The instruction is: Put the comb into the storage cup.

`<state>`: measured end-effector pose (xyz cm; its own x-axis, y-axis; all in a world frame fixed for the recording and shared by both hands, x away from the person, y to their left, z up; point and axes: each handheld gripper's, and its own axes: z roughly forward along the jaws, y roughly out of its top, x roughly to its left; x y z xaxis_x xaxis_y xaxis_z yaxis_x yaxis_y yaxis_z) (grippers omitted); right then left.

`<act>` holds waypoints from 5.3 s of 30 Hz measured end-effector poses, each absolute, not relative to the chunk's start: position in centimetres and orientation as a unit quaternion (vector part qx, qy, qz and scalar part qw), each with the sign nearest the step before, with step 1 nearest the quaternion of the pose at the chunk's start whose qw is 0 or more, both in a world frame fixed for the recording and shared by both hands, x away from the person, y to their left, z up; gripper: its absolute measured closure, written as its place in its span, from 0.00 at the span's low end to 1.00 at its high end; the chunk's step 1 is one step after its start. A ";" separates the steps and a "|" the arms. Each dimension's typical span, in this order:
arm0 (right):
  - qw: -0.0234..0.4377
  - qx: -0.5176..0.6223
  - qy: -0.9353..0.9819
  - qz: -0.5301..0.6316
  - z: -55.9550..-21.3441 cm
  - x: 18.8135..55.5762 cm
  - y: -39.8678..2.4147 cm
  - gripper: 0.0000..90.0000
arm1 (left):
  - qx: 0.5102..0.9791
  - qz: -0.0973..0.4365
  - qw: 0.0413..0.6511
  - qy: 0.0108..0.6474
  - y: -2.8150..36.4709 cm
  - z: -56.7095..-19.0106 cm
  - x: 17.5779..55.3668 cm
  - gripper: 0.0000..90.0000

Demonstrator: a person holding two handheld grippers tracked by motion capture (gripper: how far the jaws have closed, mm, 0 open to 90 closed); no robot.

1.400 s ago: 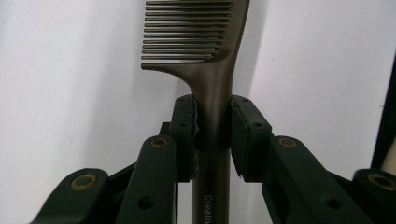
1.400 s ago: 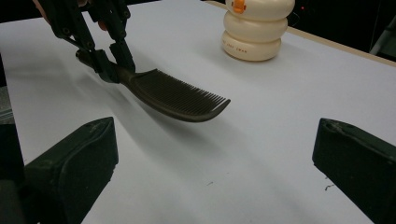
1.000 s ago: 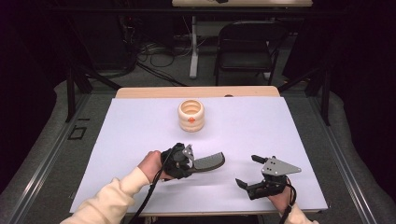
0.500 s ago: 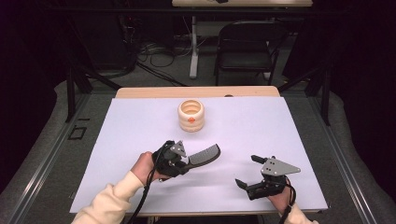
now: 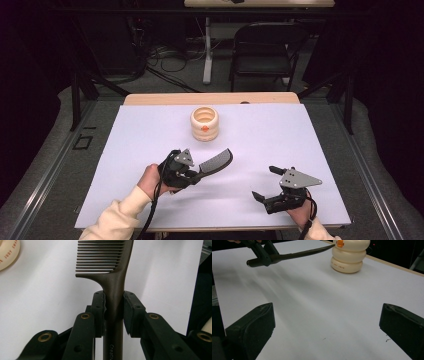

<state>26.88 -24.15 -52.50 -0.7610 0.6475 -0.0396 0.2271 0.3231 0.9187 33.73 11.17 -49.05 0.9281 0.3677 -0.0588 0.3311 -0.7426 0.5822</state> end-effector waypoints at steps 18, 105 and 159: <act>0.208 0.278 0.786 0.511 -52.5 26.8 -24.2 0.00 | 0.914 0.053 0.342 0.212 12.4 -49.8 33.6 0.81; 0.208 0.289 0.787 0.504 -52.6 27.0 -24.1 0.00 | 0.808 0.173 0.457 0.329 17.7 -49.7 36.9 0.81; 0.206 0.296 0.786 0.503 -52.7 27.1 -24.1 0.00 | 0.783 0.204 0.485 0.332 15.6 -46.7 42.2 0.81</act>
